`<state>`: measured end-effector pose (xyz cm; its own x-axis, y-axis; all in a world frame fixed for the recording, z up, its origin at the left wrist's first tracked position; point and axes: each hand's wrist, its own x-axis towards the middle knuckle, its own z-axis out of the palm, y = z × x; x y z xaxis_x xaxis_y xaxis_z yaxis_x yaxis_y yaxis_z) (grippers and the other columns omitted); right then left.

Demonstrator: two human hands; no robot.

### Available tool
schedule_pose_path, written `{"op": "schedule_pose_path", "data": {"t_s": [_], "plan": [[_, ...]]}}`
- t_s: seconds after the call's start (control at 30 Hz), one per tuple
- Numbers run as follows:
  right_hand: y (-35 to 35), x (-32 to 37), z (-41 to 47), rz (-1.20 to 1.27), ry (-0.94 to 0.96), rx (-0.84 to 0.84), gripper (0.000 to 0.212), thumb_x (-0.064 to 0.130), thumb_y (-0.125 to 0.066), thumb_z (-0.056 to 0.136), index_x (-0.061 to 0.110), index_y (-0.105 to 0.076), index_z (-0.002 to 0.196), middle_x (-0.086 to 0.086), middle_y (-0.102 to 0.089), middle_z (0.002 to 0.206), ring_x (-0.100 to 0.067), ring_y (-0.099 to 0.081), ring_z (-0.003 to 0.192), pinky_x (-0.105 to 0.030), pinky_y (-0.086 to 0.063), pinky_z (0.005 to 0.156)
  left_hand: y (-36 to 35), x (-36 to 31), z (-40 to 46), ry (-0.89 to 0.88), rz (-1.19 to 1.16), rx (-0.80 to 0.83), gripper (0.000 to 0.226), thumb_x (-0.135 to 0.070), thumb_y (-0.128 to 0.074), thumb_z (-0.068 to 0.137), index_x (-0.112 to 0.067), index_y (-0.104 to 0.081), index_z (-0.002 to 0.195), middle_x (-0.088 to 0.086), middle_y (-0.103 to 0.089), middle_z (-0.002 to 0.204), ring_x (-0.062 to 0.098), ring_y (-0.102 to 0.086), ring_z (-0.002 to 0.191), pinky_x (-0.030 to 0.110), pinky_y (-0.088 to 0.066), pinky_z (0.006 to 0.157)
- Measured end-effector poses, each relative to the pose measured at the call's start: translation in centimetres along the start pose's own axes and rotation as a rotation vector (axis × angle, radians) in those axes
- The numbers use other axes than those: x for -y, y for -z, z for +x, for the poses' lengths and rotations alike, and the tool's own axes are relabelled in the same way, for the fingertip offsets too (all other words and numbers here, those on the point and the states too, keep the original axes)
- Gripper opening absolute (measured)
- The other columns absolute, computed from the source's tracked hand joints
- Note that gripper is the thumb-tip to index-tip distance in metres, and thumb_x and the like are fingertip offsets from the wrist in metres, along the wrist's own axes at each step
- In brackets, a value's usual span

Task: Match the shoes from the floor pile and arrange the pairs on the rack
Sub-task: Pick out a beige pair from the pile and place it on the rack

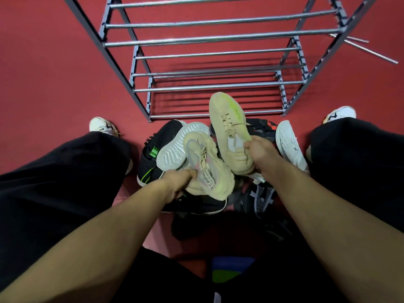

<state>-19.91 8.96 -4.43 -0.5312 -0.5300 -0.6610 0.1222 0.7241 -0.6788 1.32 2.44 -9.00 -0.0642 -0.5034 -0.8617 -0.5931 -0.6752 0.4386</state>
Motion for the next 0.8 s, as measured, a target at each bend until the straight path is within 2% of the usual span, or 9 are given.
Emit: {"op": "schedule_pose_path", "data": {"t_s": [0.07, 0.17, 0.23, 0.3, 0.4, 0.5, 0.6, 0.7, 0.8], "plan": [[0.5, 0.8, -0.4, 0.011, 0.021, -0.065, 0.019, 0.019, -0.045, 0.084, 0.023, -0.062, 0.076, -0.009, -0.070, 0.097, -0.031, -0.065, 0.094, -0.045, -0.054, 0.089, -0.4, -1.4, -1.6, -0.112, 0.011, -0.087, 0.038, -0.034, -0.071, 0.059, -0.008, -0.066, 0.086, 0.003, -0.064, 0.067, 0.018, -0.058, 0.056, 0.021, -0.041, 0.053], [1.7, 1.6, -0.7, 0.015, 0.025, -0.186, 0.018, 0.021, -0.044, 0.083, 0.017, -0.060, 0.075, -0.011, -0.070, 0.095, -0.034, -0.065, 0.093, -0.045, -0.052, 0.086, -1.1, -3.3, -4.4, -0.303, 0.060, -0.218, 0.047, -0.038, -0.072, 0.059, -0.014, -0.058, 0.097, -0.001, -0.067, 0.079, 0.016, -0.064, 0.069, 0.029, -0.052, 0.063], [2.3, 1.5, -0.5, -0.030, 0.045, -0.241, 0.020, 0.021, -0.042, 0.083, 0.016, -0.057, 0.072, -0.009, -0.067, 0.092, -0.033, -0.062, 0.093, -0.043, -0.052, 0.083, -1.0, -5.0, -6.9, -0.447, 0.064, -0.280, 0.041, -0.039, -0.070, 0.057, -0.026, -0.053, 0.092, -0.003, -0.066, 0.084, 0.017, -0.064, 0.077, 0.036, -0.055, 0.074], [2.3, 1.4, -0.6, -0.064, 0.038, -0.241, 0.019, 0.021, -0.042, 0.083, 0.017, -0.057, 0.072, -0.007, -0.065, 0.092, -0.030, -0.060, 0.090, -0.039, -0.050, 0.079, -0.2, -6.7, -9.3, -0.626, 0.073, -0.323, 0.034, -0.037, -0.065, 0.053, -0.031, -0.053, 0.084, -0.006, -0.067, 0.081, 0.022, -0.066, 0.078, 0.039, -0.056, 0.075], [1.8, 0.9, -0.5, -0.098, -0.038, -0.194, 0.017, 0.025, -0.044, 0.083, 0.017, -0.057, 0.075, -0.009, -0.066, 0.101, -0.032, -0.062, 0.096, -0.044, -0.052, 0.091, 1.8, -8.1, -11.4, -0.954, 0.340, -0.434, 0.033, -0.028, -0.067, 0.059, -0.033, -0.053, 0.087, -0.010, -0.063, 0.085, 0.020, -0.060, 0.079, 0.032, -0.050, 0.070], [1.2, 0.3, -0.4, -0.056, -0.096, -0.203, 0.017, 0.024, -0.047, 0.084, 0.016, -0.060, 0.078, -0.009, -0.068, 0.100, -0.030, -0.063, 0.094, -0.038, -0.052, 0.088, 2.5, -7.0, -9.4, -1.244, 0.713, -0.498, 0.031, -0.027, -0.065, 0.067, -0.030, -0.054, 0.095, -0.007, -0.058, 0.093, 0.024, -0.056, 0.086, 0.035, -0.045, 0.072], [0.9, 0.0, -0.4, 0.046, -0.118, -0.206, 0.017, 0.023, -0.049, 0.083, 0.015, -0.063, 0.078, -0.006, -0.070, 0.089, -0.027, -0.065, 0.084, -0.032, -0.051, 0.075, 0.9, -3.9, -5.4, -1.205, 1.178, -0.540, 0.022, -0.034, -0.056, 0.081, -0.027, -0.057, 0.102, -0.001, -0.059, 0.100, 0.031, -0.055, 0.092, 0.039, -0.040, 0.075], [0.7, 0.0, -0.3, 0.089, -0.154, -0.186, 0.018, 0.022, -0.048, 0.080, 0.016, -0.062, 0.071, -0.007, -0.066, 0.074, -0.028, -0.064, 0.076, -0.038, -0.054, 0.077, -1.3, -0.2, -3.4, -0.998, 1.404, -0.233, 0.037, -0.027, -0.054, 0.086, -0.030, -0.048, 0.123, -0.002, -0.050, 0.122, 0.027, -0.047, 0.115, 0.040, -0.033, 0.094], [0.5, -0.3, 0.1, 0.042, -0.200, -0.120, 0.018, 0.012, -0.047, 0.082, 0.009, -0.062, 0.074, -0.015, -0.064, 0.070, -0.029, -0.062, 0.067, -0.038, -0.053, 0.068, -2.1, 1.4, -2.3, -0.913, 1.349, 0.034, 0.048, -0.008, -0.052, 0.085, -0.023, -0.048, 0.130, 0.005, -0.044, 0.127, 0.029, -0.044, 0.116, 0.033, -0.033, 0.096]]}}
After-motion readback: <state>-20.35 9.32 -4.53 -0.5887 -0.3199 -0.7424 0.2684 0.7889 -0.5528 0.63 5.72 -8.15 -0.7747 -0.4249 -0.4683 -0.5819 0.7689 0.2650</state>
